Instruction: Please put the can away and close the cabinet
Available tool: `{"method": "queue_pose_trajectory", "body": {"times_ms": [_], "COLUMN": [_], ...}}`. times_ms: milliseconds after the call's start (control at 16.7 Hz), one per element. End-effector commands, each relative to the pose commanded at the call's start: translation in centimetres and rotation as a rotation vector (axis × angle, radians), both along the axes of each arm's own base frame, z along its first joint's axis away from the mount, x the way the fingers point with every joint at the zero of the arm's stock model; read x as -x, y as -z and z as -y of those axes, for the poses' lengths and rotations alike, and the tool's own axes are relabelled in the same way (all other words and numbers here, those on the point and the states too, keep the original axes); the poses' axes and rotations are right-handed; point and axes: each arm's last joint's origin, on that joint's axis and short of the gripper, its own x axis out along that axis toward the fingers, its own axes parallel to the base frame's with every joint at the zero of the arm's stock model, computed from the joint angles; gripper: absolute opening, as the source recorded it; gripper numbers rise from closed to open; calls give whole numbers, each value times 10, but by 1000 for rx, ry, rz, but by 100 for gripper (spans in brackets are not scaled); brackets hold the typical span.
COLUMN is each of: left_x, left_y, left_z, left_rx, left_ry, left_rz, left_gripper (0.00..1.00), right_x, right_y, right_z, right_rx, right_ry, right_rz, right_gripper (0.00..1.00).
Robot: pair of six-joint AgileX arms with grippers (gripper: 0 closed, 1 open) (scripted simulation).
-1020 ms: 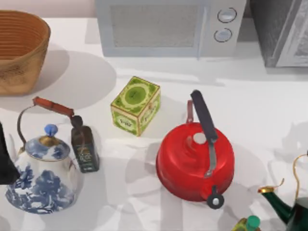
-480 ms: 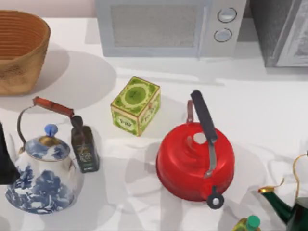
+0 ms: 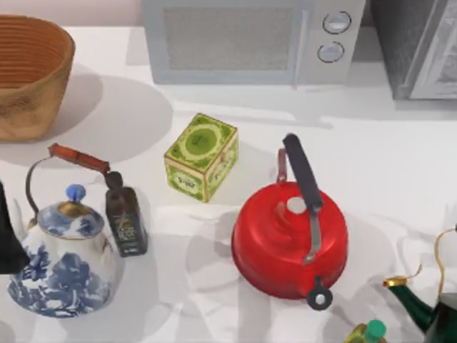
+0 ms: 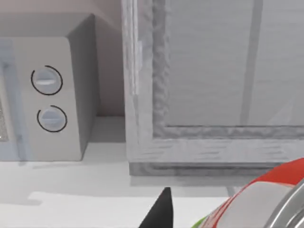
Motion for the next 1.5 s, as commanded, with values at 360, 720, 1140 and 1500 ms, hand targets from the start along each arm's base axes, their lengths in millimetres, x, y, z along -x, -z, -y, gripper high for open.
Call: {"method": "queue_pose_trajectory", "body": {"times_ms": [360,720,1140,1500], "left_x": [0,0,0,0], "left_y": [0,0,0,0], "left_z": [0,0,0,0], "left_rx": [0,0,0,0], "left_ry": [0,0,0,0], "left_rz": [0,0,0,0], "left_gripper": [100,100,100,100], "right_x": [-18,-71,-137,-150], "right_y": [-98,-240,-326,-335], "right_z": [-5,-19,-43,-48], "right_rx": [17,16,0,-3], "right_ry": [11,7,-5,-9], "right_rz": [-61,-17,23,23], "right_gripper": [0,0,0,0]}}
